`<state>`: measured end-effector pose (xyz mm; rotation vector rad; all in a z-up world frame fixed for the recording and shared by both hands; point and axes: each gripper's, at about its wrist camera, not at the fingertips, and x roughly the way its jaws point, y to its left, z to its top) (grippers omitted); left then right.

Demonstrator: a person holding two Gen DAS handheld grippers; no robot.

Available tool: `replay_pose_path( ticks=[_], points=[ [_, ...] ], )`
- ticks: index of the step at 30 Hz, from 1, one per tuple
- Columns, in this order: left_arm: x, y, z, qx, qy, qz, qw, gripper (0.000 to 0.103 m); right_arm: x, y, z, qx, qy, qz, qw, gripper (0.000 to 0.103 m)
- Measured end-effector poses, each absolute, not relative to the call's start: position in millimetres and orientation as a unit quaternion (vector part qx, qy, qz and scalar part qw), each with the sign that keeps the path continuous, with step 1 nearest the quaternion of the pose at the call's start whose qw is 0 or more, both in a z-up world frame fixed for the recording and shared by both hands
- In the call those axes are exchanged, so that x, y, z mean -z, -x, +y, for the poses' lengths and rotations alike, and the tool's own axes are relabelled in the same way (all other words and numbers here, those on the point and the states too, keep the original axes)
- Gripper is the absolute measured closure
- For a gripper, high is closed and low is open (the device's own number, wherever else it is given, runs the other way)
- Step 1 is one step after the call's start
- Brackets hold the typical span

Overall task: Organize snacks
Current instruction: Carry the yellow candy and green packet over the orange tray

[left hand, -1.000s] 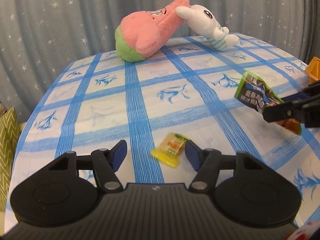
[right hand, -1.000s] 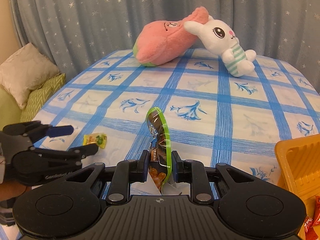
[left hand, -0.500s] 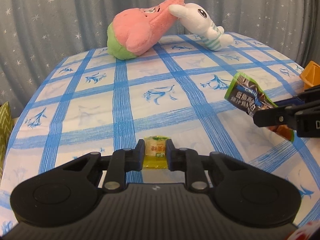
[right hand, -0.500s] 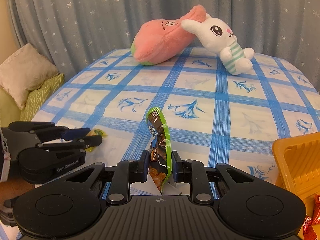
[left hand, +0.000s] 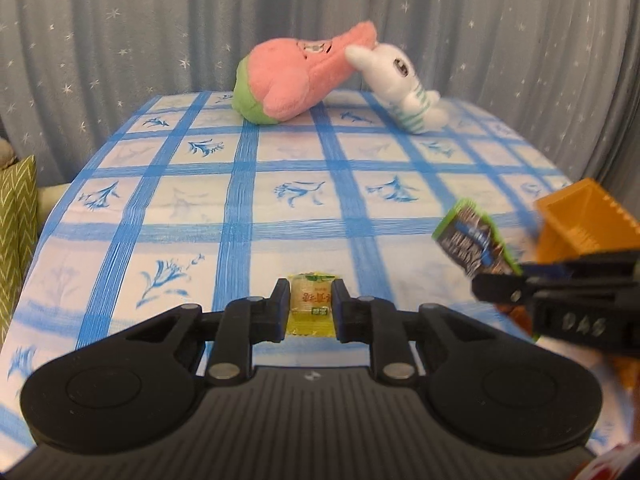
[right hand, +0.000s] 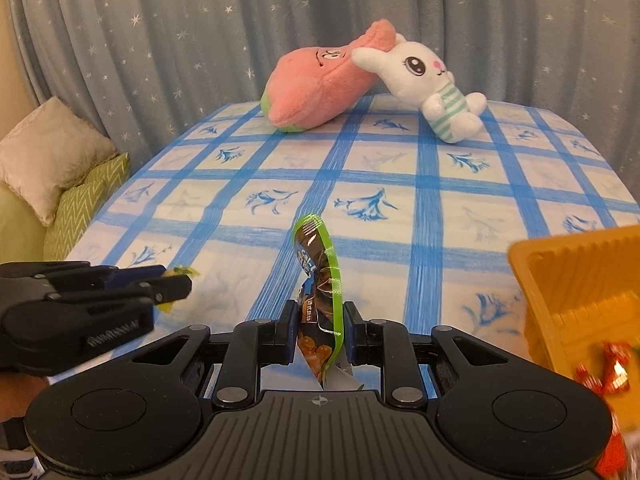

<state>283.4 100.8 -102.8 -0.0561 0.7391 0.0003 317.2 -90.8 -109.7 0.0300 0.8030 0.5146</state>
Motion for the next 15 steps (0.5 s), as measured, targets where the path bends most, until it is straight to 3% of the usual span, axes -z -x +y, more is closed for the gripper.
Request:
replay_pose_path(
  ticks=[15],
  points=[
    [40,-176,60,0.002,0.052,0.354,0.934,0.084,62,-202,-131,-0.217,-0.047,0.389,0.894,0.080]
  ],
)
